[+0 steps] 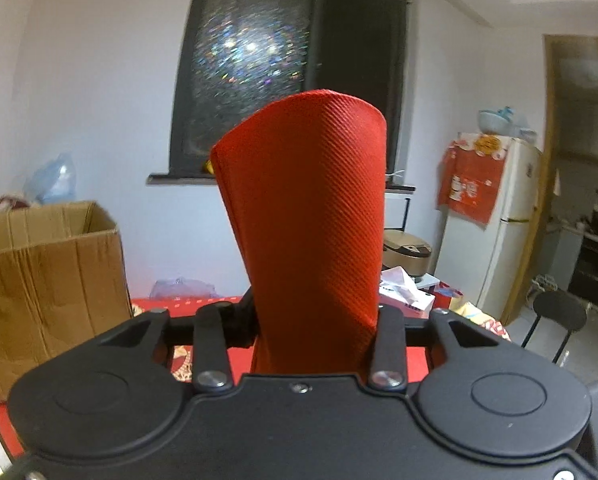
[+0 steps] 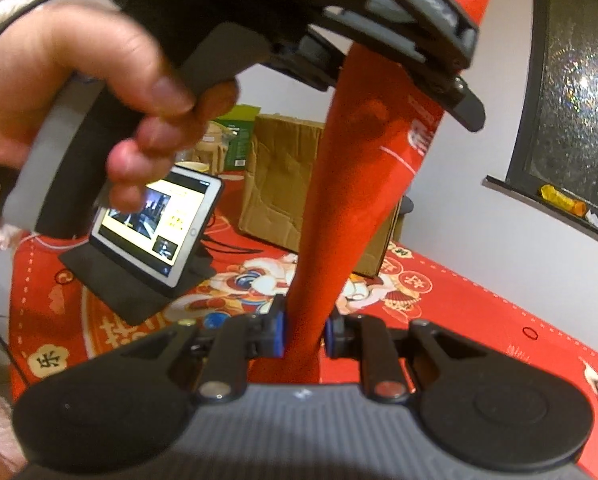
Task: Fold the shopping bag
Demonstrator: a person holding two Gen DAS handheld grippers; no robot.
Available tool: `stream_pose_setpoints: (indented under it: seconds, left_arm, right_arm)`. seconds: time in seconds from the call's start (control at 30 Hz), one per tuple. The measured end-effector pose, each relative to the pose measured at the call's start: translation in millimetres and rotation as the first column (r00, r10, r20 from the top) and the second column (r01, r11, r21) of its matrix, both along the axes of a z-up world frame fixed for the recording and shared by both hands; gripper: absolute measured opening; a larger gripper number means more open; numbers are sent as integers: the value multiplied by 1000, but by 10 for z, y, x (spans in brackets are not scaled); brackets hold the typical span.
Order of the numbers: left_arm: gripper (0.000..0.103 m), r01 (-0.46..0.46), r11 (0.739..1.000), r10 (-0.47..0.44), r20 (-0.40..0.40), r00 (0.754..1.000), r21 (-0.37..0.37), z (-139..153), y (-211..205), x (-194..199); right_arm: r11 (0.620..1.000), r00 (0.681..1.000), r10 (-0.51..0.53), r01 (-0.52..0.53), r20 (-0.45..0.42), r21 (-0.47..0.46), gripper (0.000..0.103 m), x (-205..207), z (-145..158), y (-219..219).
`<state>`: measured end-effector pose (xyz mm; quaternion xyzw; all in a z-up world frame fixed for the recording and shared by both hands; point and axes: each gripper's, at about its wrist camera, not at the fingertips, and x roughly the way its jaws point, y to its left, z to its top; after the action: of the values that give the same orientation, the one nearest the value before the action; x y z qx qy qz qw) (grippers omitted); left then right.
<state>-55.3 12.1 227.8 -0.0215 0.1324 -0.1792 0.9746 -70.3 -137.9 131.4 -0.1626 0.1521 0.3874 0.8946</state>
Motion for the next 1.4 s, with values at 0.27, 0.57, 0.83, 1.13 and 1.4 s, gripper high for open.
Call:
stream_pose_setpoints:
  seconds: [0.27,0.57,0.83,1.13,1.4]
  left_arm:
    - [36,44,994,-54,96,994,104,-63,-153,-272]
    - [36,36,992,-54,146,988,124,-99,-244,-490]
    - [37,20,992,-40,158,987,125,-102,-287,-596]
    - [38,3,989,-24,144,989,147,-76,-369,-586]
    - [38,-1,989,-21,144,989,150,-74,-371,-576]
  right_arm:
    - [999,996,3,1,-90,46,35,36,117,-119]
    - [994,993,103,-105,-57,-26,45,-161,371,-650]
    - [982,969,-101,61,-223,-180,32,312,-151,-1123]
    - [960,869,-268,204,-417,-193,19,798,-897,-1112]
    - [955,874,-258,164,-413,-249,19,862,-1042,-1023]
